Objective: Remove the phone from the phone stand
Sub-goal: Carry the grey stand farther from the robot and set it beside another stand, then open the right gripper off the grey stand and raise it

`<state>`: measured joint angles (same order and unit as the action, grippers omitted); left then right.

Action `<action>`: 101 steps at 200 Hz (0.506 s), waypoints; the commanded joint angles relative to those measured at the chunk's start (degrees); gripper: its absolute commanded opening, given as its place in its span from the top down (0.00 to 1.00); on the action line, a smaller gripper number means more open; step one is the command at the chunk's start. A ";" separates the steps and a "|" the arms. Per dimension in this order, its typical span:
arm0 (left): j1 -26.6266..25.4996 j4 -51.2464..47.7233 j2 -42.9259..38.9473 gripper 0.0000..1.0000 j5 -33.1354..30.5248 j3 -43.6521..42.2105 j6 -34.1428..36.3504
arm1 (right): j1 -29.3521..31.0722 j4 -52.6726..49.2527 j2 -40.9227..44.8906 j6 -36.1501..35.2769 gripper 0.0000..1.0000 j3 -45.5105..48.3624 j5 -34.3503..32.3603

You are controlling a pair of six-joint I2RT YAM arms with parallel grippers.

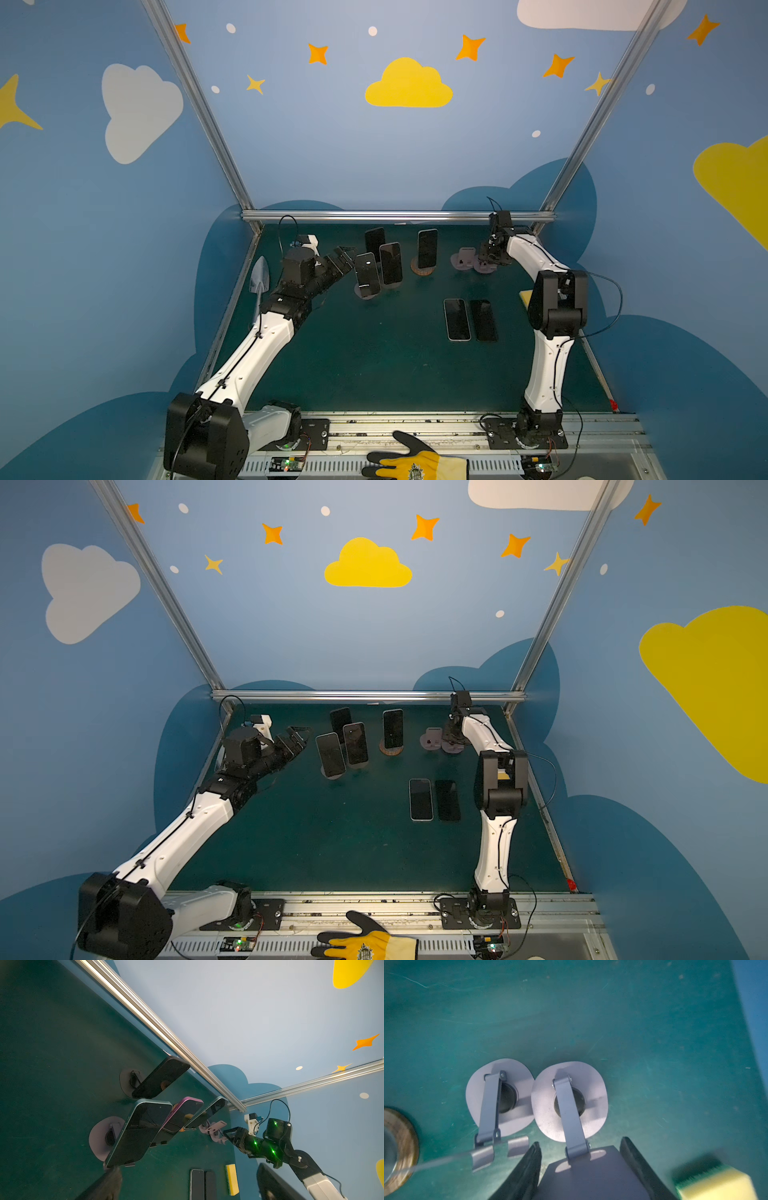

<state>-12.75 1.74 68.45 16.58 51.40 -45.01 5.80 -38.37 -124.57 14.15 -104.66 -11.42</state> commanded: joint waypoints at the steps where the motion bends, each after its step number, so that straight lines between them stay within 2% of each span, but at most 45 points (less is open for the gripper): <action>1: -0.42 1.77 -0.24 0.00 0.12 -0.72 0.41 | -0.70 -4.42 -2.37 2.35 0.47 -4.22 1.57; 36: -0.51 2.12 0.11 0.00 0.02 -0.84 0.94 | -0.90 -5.20 -3.31 2.70 0.43 -4.06 1.59; 87: -0.41 2.31 1.32 0.00 1.30 -0.30 0.73 | -1.58 -5.52 -3.52 2.06 0.43 -4.97 -2.92; 101: -0.39 2.48 1.12 0.00 1.18 -0.34 0.60 | -1.69 -5.91 -4.07 1.85 0.40 -5.74 -3.68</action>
<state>-13.15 3.07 69.36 16.93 50.89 -44.80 4.86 -41.80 -127.42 16.08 -107.96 -12.21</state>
